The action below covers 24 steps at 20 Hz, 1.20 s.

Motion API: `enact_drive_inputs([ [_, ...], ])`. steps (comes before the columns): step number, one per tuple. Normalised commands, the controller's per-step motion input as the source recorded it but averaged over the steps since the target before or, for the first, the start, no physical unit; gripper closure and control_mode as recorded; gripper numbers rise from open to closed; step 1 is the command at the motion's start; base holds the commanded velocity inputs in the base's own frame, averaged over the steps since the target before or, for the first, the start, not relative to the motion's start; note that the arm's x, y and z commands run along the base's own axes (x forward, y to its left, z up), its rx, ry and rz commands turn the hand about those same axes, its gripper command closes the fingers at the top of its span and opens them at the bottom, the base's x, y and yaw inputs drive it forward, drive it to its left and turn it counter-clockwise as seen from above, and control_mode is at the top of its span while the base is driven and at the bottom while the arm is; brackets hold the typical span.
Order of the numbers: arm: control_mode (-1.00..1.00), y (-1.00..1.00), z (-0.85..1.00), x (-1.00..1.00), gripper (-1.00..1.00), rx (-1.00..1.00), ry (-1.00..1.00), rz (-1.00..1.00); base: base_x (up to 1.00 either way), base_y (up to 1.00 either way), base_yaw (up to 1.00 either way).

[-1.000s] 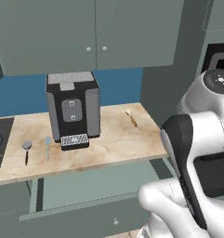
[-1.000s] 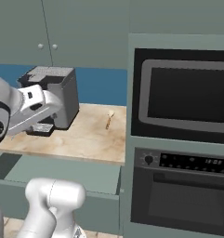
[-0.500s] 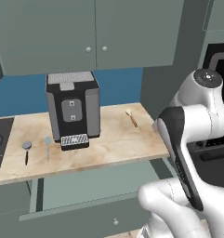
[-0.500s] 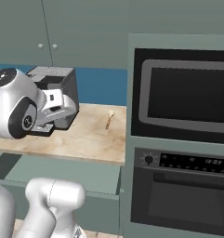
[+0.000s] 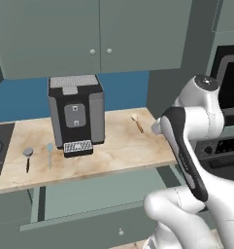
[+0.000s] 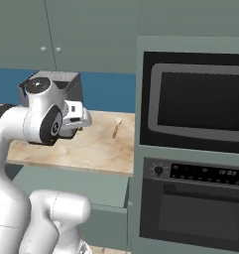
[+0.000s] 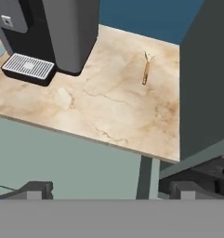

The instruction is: Organize the utensils by type. Pick up the wooden spoons from the counter and place them in the open cabinet. Then pick up the metallic utensils from the counter and place them in the open drawer.

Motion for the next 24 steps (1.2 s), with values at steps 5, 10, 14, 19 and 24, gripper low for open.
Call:
enact_drive_inputs([
  [5, -1.0, 0.06, -0.3, 0.45, -1.0, 0.07, 0.01, -0.01, 0.0, 0.0, 0.0],
  [10, -1.0, 0.07, -0.3, 0.48, -1.0, 0.01, 0.0, -0.02, 0.0, 0.0, 0.0],
  [14, -1.0, -0.05, -0.25, 0.53, -1.0, 0.0, 0.0, -0.08, 0.0, 0.0, 0.0],
  [19, -1.0, -0.18, -0.15, 0.51, -1.0, 0.0, 0.1, -0.1, 0.0, 0.0, 0.0],
  [24, -1.0, -0.1, -0.27, 0.6, -1.0, 0.0, 0.19, -0.03, 0.0, 0.0, 0.0],
])
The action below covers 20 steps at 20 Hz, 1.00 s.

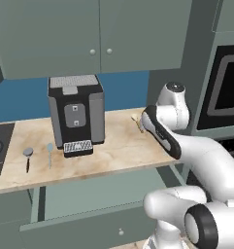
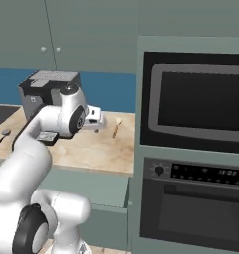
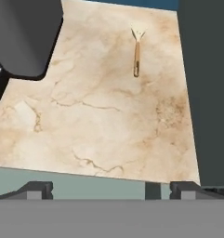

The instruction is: Organize the utensils by type. Pick up the wooden spoons from the counter and place them in the open cabinet. Then pick up the metallic utensils from the counter and place them in the open drawer.

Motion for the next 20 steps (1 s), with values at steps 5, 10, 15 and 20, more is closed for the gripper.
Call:
enact_drive_inputs([
  [5, -1.0, -0.19, -0.28, 0.55, -1.0, 0.0, 0.13, 0.0, 0.0, 0.0, 0.0],
  [10, -1.0, -0.09, -0.36, 0.46, -1.0, 0.0, 0.02, 0.0, 0.0, 0.0, 0.0],
  [15, -1.0, 0.03, -0.4, 0.49, -1.0, 0.0, 0.0, 0.0, 0.0, 0.0, 0.0],
  [20, -1.0, -0.04, -0.18, 0.66, -1.0, 0.0, 0.0, 0.0, 0.0, 0.0, 0.0],
])
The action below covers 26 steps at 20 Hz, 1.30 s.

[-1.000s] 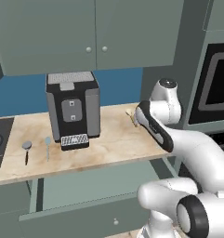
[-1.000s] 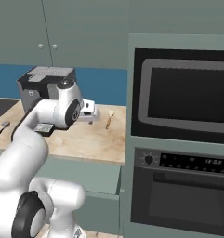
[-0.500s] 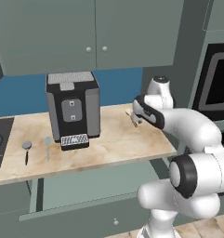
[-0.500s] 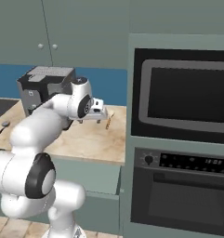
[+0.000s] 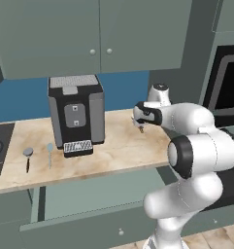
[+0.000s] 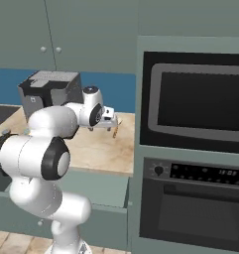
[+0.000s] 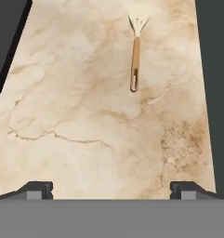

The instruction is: Organize the utensils by type. Pick up the wooden spoons from the counter and place them in the open cabinet. Then pick up the metallic utensils from the counter and place them in the open drawer.

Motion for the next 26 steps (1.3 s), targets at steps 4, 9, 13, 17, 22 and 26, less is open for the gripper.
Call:
enact_drive_inputs([
  [4, -1.0, -0.03, -0.18, 0.62, -1.0, 0.0, 0.0, 0.0, 0.0, 0.0, 0.0],
  [9, -1.0, 0.0, -0.29, 0.51, -1.0, 0.0, 0.01, 0.0, 0.0, 0.0, 0.0],
  [13, -1.0, -0.01, -0.29, 0.48, -1.0, 0.0, 0.0, 0.0, 0.0, 0.0, 0.0],
  [17, -1.0, -0.07, -0.28, 0.48, -1.0, 0.0, 0.03, 0.0, 0.0, 0.0, 0.0],
  [22, -1.0, -0.1, -0.24, 0.46, -1.0, 0.0, 0.01, 0.0, 0.0, 0.0, 0.0],
  [26, -1.0, -0.03, -0.27, 0.37, -1.0, 0.0, 0.0, 0.0, 0.0, 0.0, 0.0],
])
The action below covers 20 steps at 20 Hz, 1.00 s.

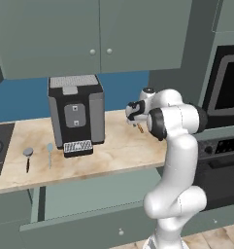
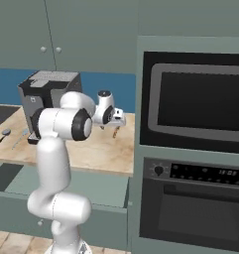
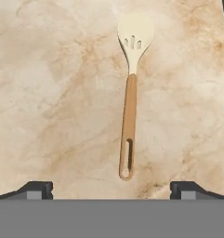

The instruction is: Organize the utensils by type. Pick up the wooden spoons from the counter and place them in the open cabinet. Then pick up the metallic utensils from the counter and place them in the open drawer.

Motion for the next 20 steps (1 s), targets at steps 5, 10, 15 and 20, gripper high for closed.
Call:
enact_drive_inputs([
  [5, -1.0, -0.01, -0.27, 0.33, -1.0, 0.0, 0.0, 0.0, 0.0, 0.0, 0.0],
  [10, -1.0, -0.11, -0.21, 0.38, -1.0, 0.0, 0.0, 0.0, 0.0, 0.0, 0.0],
  [15, -1.0, -0.06, -0.25, 0.32, -1.0, 0.0, 0.0, 0.0, 0.0, 0.0, 0.0],
  [20, -1.0, 0.0, -0.31, 0.22, -1.0, 0.0, 0.0, 0.0, 0.0, 0.0, 0.0],
])
